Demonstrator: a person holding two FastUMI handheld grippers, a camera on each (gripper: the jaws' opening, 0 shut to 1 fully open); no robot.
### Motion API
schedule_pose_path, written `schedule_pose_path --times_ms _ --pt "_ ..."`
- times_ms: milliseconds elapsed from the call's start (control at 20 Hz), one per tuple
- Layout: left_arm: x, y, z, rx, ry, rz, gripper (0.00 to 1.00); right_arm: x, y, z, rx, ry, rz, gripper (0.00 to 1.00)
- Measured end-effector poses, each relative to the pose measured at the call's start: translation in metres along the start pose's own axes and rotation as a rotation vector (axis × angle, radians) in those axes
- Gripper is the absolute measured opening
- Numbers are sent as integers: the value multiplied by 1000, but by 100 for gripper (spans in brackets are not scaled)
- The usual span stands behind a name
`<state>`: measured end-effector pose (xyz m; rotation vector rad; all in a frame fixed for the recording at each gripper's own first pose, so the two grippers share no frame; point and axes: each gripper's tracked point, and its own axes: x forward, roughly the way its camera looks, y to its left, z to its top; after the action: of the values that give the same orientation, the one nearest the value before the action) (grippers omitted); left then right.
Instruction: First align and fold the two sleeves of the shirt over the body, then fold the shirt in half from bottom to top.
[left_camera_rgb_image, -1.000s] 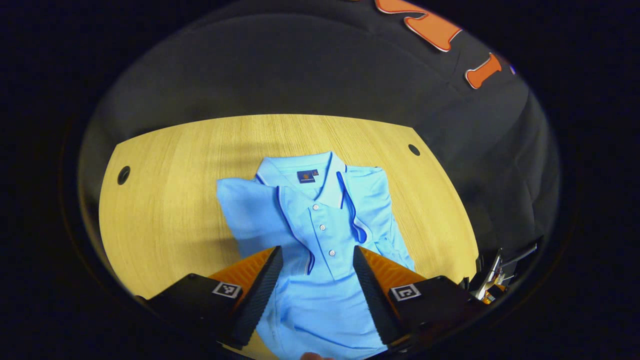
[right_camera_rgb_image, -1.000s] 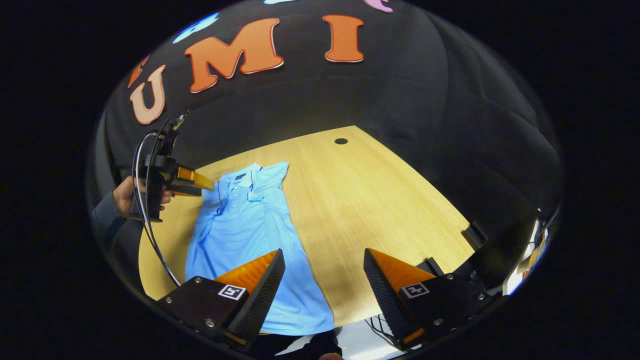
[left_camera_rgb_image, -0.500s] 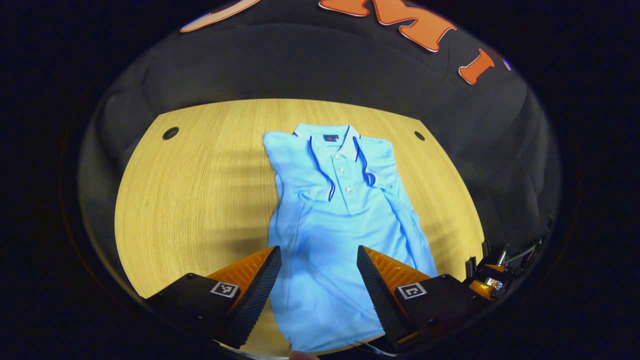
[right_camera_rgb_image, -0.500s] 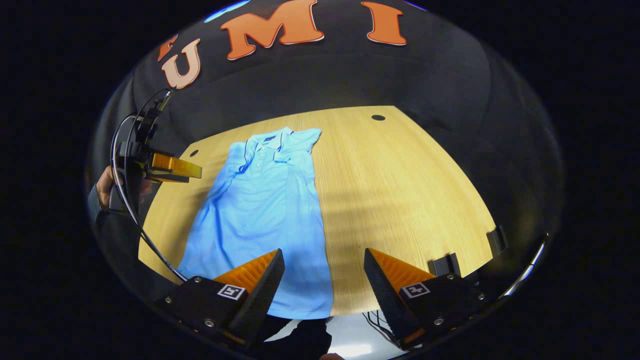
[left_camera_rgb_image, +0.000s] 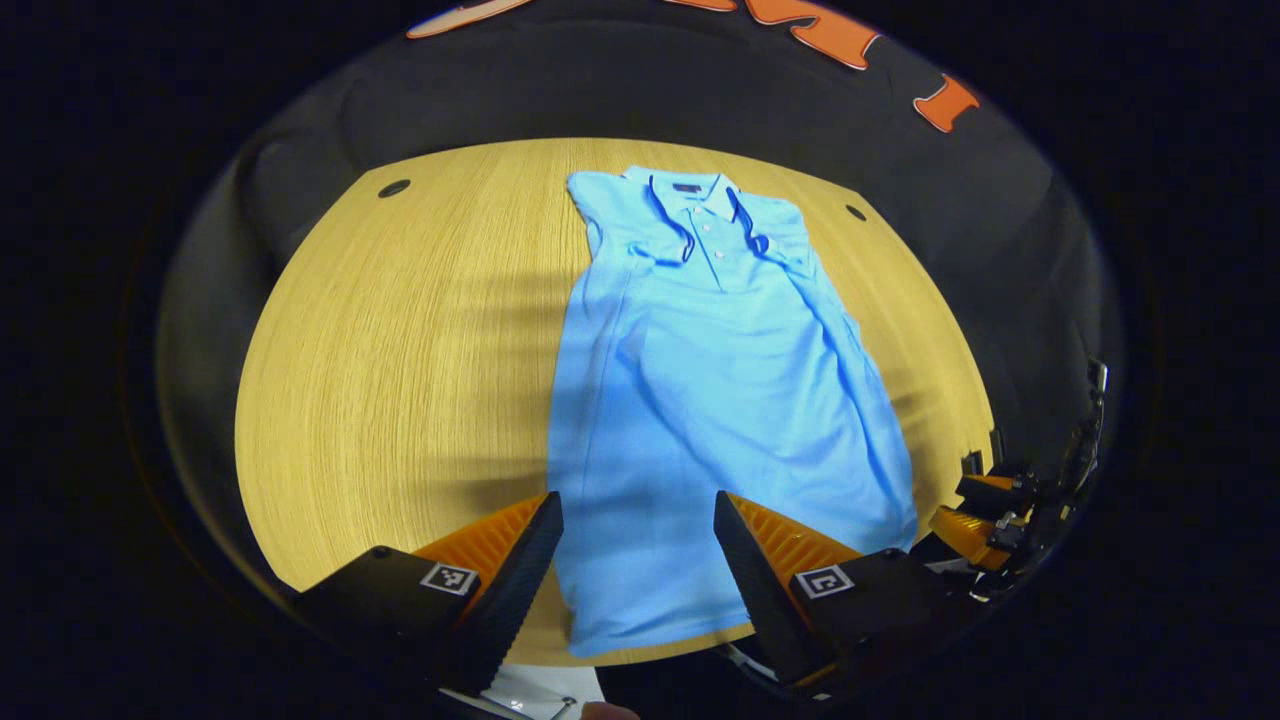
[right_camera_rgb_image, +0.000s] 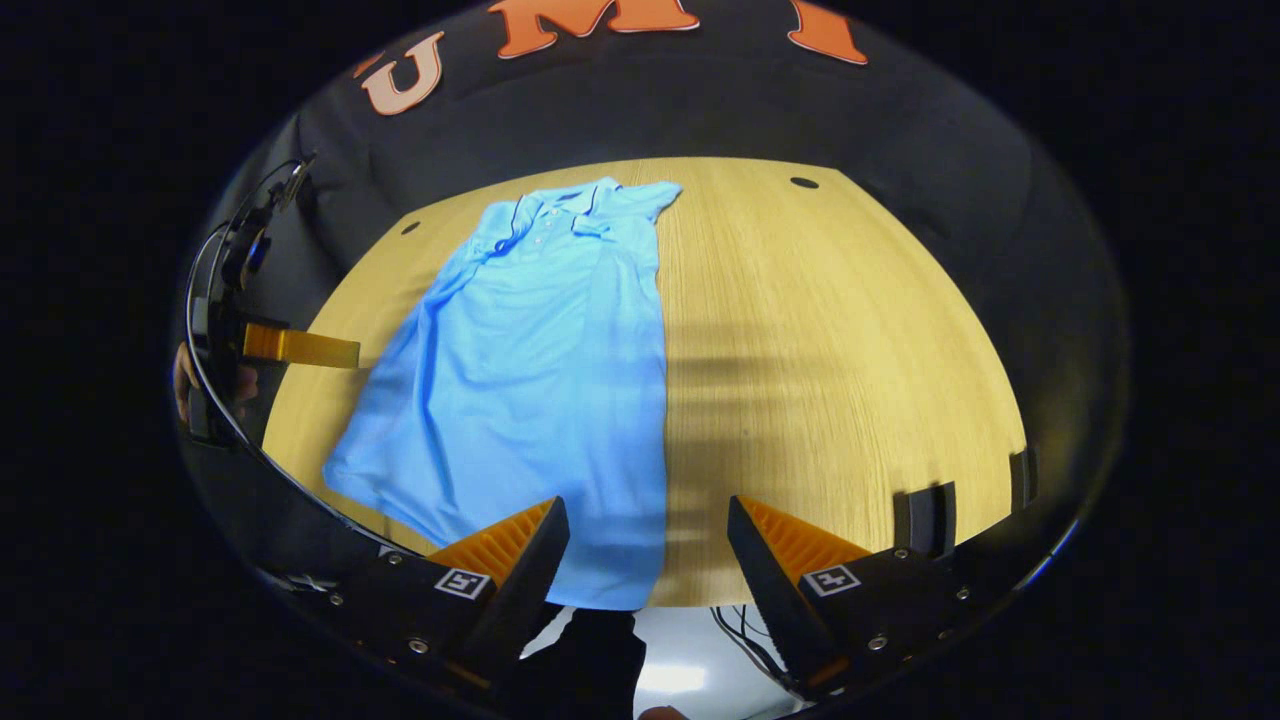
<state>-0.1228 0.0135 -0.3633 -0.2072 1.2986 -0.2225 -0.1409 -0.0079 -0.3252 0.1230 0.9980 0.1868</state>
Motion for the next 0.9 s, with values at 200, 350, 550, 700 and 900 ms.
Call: schedule_pose_path --times_ms 200,350,550,700,900 --pt "4 11 -44 15 51 41 100 10 3 -20 -9 66 15 98" --pt "7 14 -70 24 89 58 99 14 7 -29 -24 92 19 98" --pt "12 16 -95 21 124 76 99 20 10 -38 -33 118 17 96" --pt "16 19 -102 36 130 97 99 23 14 -39 -62 130 12 95" --pt "18 16 -100 83 149 144 98 28 4 -34 -110 136 -55 75"
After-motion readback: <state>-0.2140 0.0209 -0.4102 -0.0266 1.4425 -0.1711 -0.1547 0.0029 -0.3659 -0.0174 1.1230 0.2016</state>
